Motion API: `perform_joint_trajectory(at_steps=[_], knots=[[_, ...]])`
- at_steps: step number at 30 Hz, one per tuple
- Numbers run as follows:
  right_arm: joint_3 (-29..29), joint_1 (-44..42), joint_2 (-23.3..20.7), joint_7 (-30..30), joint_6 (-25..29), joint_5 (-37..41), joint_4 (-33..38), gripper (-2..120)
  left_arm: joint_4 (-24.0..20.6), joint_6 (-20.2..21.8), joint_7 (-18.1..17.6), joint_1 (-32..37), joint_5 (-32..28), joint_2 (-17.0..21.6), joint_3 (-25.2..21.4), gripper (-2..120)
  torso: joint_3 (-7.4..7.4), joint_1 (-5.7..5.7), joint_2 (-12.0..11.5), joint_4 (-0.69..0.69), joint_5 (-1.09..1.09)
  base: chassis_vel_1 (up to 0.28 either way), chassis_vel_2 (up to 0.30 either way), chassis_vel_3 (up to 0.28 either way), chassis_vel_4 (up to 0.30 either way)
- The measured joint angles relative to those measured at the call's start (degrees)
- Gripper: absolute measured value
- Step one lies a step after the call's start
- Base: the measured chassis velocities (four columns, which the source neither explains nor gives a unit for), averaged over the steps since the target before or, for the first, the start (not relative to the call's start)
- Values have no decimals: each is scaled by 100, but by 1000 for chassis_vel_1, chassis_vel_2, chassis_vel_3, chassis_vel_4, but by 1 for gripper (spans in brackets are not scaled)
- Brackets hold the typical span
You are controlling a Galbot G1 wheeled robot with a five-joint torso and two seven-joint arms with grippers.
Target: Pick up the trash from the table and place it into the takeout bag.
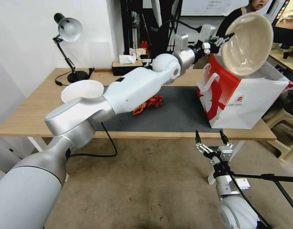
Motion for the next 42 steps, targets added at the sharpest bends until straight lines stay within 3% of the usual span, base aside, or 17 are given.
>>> perform_joint_trajectory(at_steps=[9, 13, 14, 21, 27, 29, 31, 36, 42], knots=[[36, -21, 5, 4, 9, 4, 24, 100, 33, 2, -35, 18, 83, -51, 23, 28, 0, 0, 0, 0, 0, 0, 0, 0, 0], [45, -21, 7, 12, 11, 10, 42, 100, -95, 11, -110, 36, 43, 58, -45, 50, -1, 0, 0, -2, 0, 0, 0, 0, 0], [45, -21, 7, 12, 11, 10, 42, 100, -95, 11, -110, 36, 43, 58, -45, 50, -1, 0, 0, -2, 0, 0, 0, 0, 0], [54, -1, 3, 28, -19, 14, 84, 100, -580, 64, -221, 180, -168, 431, -113, 74, 0, 0, 0, -2, -1, 0, 0, 0, 0], [78, -70, 28, 34, -25, -5, 128, 100, -1243, 101, -715, 601, -482, 1024, -468, 98, 0, -1, 0, 0, -2, 0, 0, 0, 0], [79, -73, 31, 35, -25, -7, 132, 100, -1308, 107, -765, 649, -507, 1086, -498, 99, 0, -2, 0, -1, -2, 0, 0, 0, 0], [82, -82, 40, 38, -28, -16, 151, 100, -1659, 121, -948, 974, -572, 1472, -674, 100, 0, -1, 0, 0, -3, 0, 0, 0, 0], [81, -82, 41, 40, -39, -27, 163, 100, -2068, 141, -1117, 1367, -572, 1929, -906, 100, -1, -2, 0, 0, -2, 0, 0, 0, 0], [56, -76, 44, 41, -53, -42, 175, 100, -2824, 232, -1393, 2104, -415, 2767, -1360, 100, 0, -1, 0, 0, -3, 0, 0, 0, 0]])
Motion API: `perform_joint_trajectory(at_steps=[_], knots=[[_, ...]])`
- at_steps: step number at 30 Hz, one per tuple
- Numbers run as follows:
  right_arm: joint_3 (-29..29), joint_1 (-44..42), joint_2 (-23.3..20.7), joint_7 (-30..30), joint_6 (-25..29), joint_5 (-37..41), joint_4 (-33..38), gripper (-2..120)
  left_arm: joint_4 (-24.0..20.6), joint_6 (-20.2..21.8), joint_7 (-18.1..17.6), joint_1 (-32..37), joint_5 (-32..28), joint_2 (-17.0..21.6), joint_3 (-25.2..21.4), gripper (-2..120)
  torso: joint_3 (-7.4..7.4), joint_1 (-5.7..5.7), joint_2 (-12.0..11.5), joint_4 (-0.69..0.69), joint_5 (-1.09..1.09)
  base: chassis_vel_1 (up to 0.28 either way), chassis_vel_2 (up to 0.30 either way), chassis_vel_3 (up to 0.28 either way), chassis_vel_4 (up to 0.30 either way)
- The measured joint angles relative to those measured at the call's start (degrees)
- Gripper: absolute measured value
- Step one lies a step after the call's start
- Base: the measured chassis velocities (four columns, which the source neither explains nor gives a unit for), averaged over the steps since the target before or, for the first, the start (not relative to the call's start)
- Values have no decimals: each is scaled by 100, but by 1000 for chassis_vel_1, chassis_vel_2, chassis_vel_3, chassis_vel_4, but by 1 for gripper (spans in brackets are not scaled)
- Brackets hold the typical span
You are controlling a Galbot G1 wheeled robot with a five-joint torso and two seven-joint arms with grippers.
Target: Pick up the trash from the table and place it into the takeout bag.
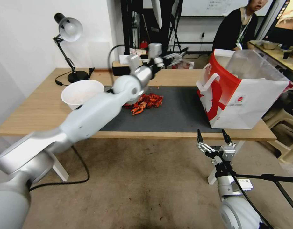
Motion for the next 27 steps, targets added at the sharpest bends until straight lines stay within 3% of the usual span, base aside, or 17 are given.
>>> perform_joint_trajectory(at_steps=[6, 9, 13, 18, 20, 27], knots=[[-29, 18, 7, 0, -9, -15, 0, 100, -438, 7, -73, 549, 105, 476, -476, 100, 0, 0, 0, -2, 1, 0, 0, 0, 0], [-57, 11, 17, -1, -16, -39, 2, 100, -856, 67, -138, 1266, 508, 850, -1078, 100, 0, 0, 1, -1, 1, 0, 0, 0, 0], [-72, 9, 18, -3, -18, -49, 2, 100, -1223, 115, -163, 1911, 731, 1087, -1492, 100, 0, 0, 0, 0, 1, 0, 0, 0, 0], [-89, 12, 18, -6, -18, -56, -3, 100, -1461, 120, -169, 2355, 907, 1239, -1793, 100, 0, 0, 1, -2, 3, 0, 0, 0, 0], [-110, 13, 18, -9, -19, -60, -15, 100, -1789, 132, -169, 2960, 1100, 1386, -2225, 100, 0, 0, 0, -1, 3, 0, 0, 0, 0], [-141, -3, 33, -11, -20, -58, -23, 100, -2196, 112, -218, 3899, 1549, 1398, -2882, 100, 0, 0, 1, 0, 2, 0, 0, 0, 0]])
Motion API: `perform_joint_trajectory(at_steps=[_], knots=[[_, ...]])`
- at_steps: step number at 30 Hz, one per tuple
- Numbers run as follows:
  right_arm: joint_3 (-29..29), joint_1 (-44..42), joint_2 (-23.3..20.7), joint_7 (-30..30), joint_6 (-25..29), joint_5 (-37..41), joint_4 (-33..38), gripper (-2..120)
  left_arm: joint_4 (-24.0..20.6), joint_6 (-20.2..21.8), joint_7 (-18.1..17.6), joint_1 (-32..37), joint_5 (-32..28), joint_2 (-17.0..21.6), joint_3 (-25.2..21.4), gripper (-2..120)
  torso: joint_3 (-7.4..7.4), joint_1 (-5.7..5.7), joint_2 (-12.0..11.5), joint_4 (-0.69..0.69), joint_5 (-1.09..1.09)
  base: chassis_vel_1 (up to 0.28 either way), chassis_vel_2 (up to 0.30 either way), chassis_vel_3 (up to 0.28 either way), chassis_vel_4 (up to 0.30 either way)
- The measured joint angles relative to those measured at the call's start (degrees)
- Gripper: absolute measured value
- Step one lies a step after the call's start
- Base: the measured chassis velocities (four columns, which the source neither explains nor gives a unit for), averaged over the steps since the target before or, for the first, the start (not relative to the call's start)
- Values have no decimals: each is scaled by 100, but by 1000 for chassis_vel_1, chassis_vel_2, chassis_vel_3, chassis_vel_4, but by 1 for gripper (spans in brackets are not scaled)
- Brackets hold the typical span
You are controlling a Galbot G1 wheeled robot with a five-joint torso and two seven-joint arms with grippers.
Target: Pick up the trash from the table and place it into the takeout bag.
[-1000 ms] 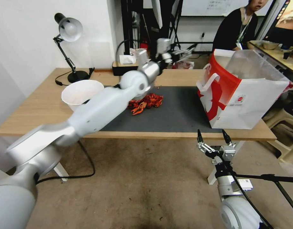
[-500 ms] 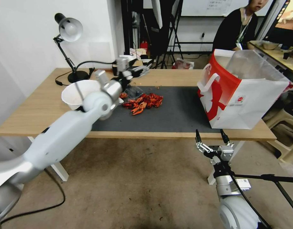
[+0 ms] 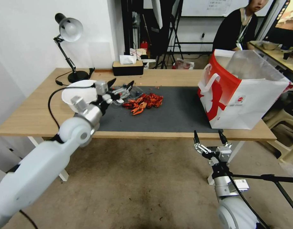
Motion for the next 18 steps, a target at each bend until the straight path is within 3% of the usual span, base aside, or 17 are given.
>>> perform_joint_trajectory(at_steps=[8, 18], knots=[[-15, -58, -15, -9, 24, 63, -26, 100, -361, -187, -133, 900, 652, -101, -647, 100, 0, 1, 0, -2, 1, 0, 0, 0, 0], [-29, -99, -23, -22, 109, 190, -119, 100, -772, -182, -199, 2229, 1672, -489, -1436, 100, 1, 0, 0, 0, 1, 0, 0, 0, 0]])
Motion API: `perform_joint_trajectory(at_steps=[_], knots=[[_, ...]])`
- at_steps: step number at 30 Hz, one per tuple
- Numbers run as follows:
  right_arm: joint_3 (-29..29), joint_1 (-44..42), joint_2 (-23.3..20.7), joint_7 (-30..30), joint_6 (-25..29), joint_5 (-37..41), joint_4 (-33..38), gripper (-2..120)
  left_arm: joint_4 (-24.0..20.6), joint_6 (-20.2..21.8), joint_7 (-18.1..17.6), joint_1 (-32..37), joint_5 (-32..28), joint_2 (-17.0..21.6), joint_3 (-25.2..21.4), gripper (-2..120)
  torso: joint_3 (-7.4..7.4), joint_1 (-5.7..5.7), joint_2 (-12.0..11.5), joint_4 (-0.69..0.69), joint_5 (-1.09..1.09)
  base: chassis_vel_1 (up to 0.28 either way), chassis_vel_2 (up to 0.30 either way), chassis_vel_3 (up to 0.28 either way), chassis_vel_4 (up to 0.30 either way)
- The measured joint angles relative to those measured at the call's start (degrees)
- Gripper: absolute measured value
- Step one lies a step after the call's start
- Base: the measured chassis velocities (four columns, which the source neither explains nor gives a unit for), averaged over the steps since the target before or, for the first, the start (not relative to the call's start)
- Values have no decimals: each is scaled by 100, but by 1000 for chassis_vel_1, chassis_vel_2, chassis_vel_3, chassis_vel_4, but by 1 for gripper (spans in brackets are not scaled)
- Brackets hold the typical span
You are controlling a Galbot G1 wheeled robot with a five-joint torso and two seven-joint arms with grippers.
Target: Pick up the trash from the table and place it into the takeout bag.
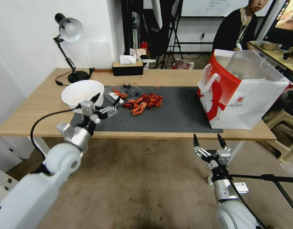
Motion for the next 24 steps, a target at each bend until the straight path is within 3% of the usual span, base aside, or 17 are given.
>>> perform_joint_trajectory(at_steps=[11, 24], knots=[[24, -51, 67, 1, -44, 66, 113, 100, -132, -72, -100, 673, 1067, -454, -246, 100, 0, 0, 0, 0, -1, 0, 0, 0, 0], [50, -23, 117, 19, -90, 84, 161, 100, 74, -452, 40, 1191, 1734, -1032, -562, 100, 0, 0, -1, -1, 0, 0, 0, 0, 0]])
